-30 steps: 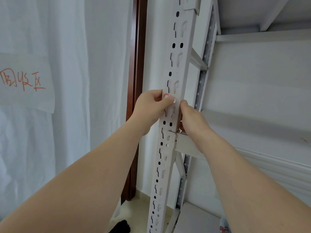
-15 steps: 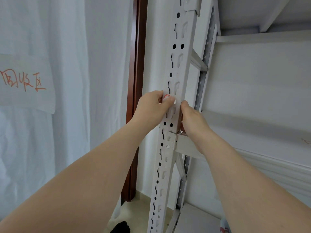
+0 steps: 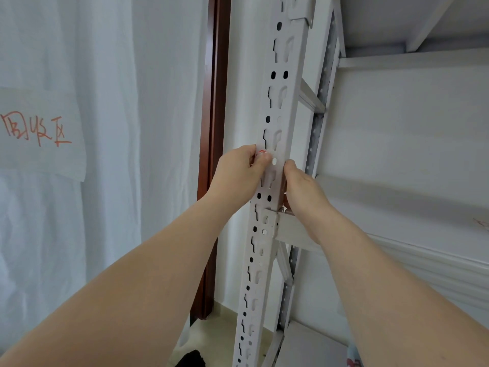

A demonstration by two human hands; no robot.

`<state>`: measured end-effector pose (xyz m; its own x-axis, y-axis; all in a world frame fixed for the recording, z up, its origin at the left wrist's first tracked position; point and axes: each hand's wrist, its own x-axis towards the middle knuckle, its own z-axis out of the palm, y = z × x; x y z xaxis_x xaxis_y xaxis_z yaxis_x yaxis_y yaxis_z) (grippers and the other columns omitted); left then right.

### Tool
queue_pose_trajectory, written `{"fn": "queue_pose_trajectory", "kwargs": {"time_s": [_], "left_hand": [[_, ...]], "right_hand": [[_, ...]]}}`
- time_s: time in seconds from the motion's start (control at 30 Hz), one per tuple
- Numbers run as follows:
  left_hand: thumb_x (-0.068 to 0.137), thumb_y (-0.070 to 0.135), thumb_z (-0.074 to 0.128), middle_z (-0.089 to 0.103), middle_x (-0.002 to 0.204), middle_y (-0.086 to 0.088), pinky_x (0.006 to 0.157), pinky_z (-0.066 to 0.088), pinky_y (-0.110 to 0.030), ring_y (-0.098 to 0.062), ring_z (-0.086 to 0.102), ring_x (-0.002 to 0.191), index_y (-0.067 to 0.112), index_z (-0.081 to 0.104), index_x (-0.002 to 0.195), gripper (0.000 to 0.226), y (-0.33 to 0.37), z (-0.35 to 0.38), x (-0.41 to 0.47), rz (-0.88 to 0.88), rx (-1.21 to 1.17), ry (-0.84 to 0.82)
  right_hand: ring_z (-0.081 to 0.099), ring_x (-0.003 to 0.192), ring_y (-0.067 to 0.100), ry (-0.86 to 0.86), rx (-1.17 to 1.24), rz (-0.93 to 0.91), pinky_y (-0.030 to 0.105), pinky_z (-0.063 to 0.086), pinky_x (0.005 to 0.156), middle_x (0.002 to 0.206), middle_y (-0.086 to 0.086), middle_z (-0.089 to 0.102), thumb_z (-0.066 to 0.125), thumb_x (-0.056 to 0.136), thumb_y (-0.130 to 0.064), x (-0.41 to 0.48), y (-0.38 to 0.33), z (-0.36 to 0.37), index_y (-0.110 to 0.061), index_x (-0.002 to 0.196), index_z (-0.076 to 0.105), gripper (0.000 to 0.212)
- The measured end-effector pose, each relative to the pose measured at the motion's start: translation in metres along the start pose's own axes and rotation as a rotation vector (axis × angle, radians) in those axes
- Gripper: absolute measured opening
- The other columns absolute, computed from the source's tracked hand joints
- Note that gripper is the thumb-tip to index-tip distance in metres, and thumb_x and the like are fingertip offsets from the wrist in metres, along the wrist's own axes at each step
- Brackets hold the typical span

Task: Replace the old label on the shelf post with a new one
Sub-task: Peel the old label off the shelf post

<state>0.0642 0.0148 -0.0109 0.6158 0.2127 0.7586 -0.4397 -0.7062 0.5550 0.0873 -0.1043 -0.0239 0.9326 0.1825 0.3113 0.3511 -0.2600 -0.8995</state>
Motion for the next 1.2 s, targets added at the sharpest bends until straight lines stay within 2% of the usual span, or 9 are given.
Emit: {"fn": "queue_pose_trajectory", "kwargs": {"time_s": [0.1,0.3,0.4,0.63,0.87,1.07,1.2], "left_hand": [[0.097,0.028,0.044,0.035,0.052,0.005,0.045,0.030,-0.016,-0.011,0.032,0.049,0.000,0.049,0.072,0.038,0.0000,0.0009,-0.0004,0.017,0.034,0.005],[0.098,0.028,0.042,0.037,0.056,0.002,0.047,0.027,-0.020,-0.015,0.032,0.053,-0.006,0.049,0.078,0.040,0.0002,0.0029,-0.0010,0.020,0.046,0.020],[0.097,0.027,0.043,0.037,0.056,0.002,0.046,0.029,-0.017,-0.013,0.032,0.052,-0.004,0.049,0.075,0.039,0.0015,0.0029,-0.0025,0.006,0.011,0.018],[0.096,0.027,0.046,0.035,0.051,0.007,0.044,0.030,-0.013,-0.003,0.037,0.044,0.019,0.037,0.059,0.038,0.0015,0.0040,-0.0044,-0.012,0.011,0.012],[0.098,0.026,0.043,0.037,0.054,0.006,0.048,0.030,-0.017,-0.011,0.033,0.051,-0.001,0.048,0.074,0.036,0.0009,0.0045,-0.0045,0.026,0.025,0.024],[0.099,0.025,0.041,0.039,0.056,0.003,0.048,0.031,-0.018,-0.014,0.034,0.051,-0.001,0.048,0.076,0.036,0.0001,0.0049,-0.0048,0.024,0.036,0.014],[0.099,0.026,0.040,0.042,0.051,0.008,0.045,0.029,-0.016,-0.009,0.036,0.047,0.010,0.042,0.067,0.036,0.0033,0.0034,-0.0058,-0.008,0.019,0.004]], "right_hand": [[0.050,0.085,0.029,0.005,0.007,0.005,0.059,0.045,0.105,0.073,-0.001,0.053,0.022,0.084,-0.055,-0.0002,-0.0006,0.0001,-0.023,0.064,0.049,0.046],[0.050,0.082,0.028,0.015,0.009,0.019,0.058,0.046,0.104,0.072,-0.001,0.052,0.023,0.086,-0.055,-0.0009,-0.0004,0.0002,-0.021,0.068,0.049,0.046],[0.048,0.081,0.028,0.027,0.019,0.018,0.057,0.046,0.104,0.069,0.000,0.050,0.024,0.091,-0.051,-0.0002,0.0004,0.0000,-0.020,0.066,0.047,0.046],[0.049,0.081,0.028,0.024,0.012,0.015,0.057,0.046,0.104,0.071,0.000,0.053,0.023,0.091,-0.051,0.0014,0.0012,-0.0003,-0.021,0.067,0.049,0.047],[0.051,0.084,0.029,0.025,0.015,0.005,0.058,0.046,0.104,0.071,0.000,0.053,0.023,0.091,-0.051,0.0015,0.0008,-0.0001,-0.021,0.065,0.048,0.046],[0.048,0.083,0.028,0.029,0.021,0.004,0.058,0.045,0.104,0.070,-0.001,0.051,0.023,0.093,-0.050,-0.0001,0.0001,-0.0002,-0.022,0.066,0.047,0.046],[0.047,0.082,0.029,0.026,0.012,0.004,0.058,0.045,0.104,0.070,-0.001,0.050,0.023,0.093,-0.048,0.0002,-0.0003,-0.0002,-0.021,0.065,0.045,0.046]]}}
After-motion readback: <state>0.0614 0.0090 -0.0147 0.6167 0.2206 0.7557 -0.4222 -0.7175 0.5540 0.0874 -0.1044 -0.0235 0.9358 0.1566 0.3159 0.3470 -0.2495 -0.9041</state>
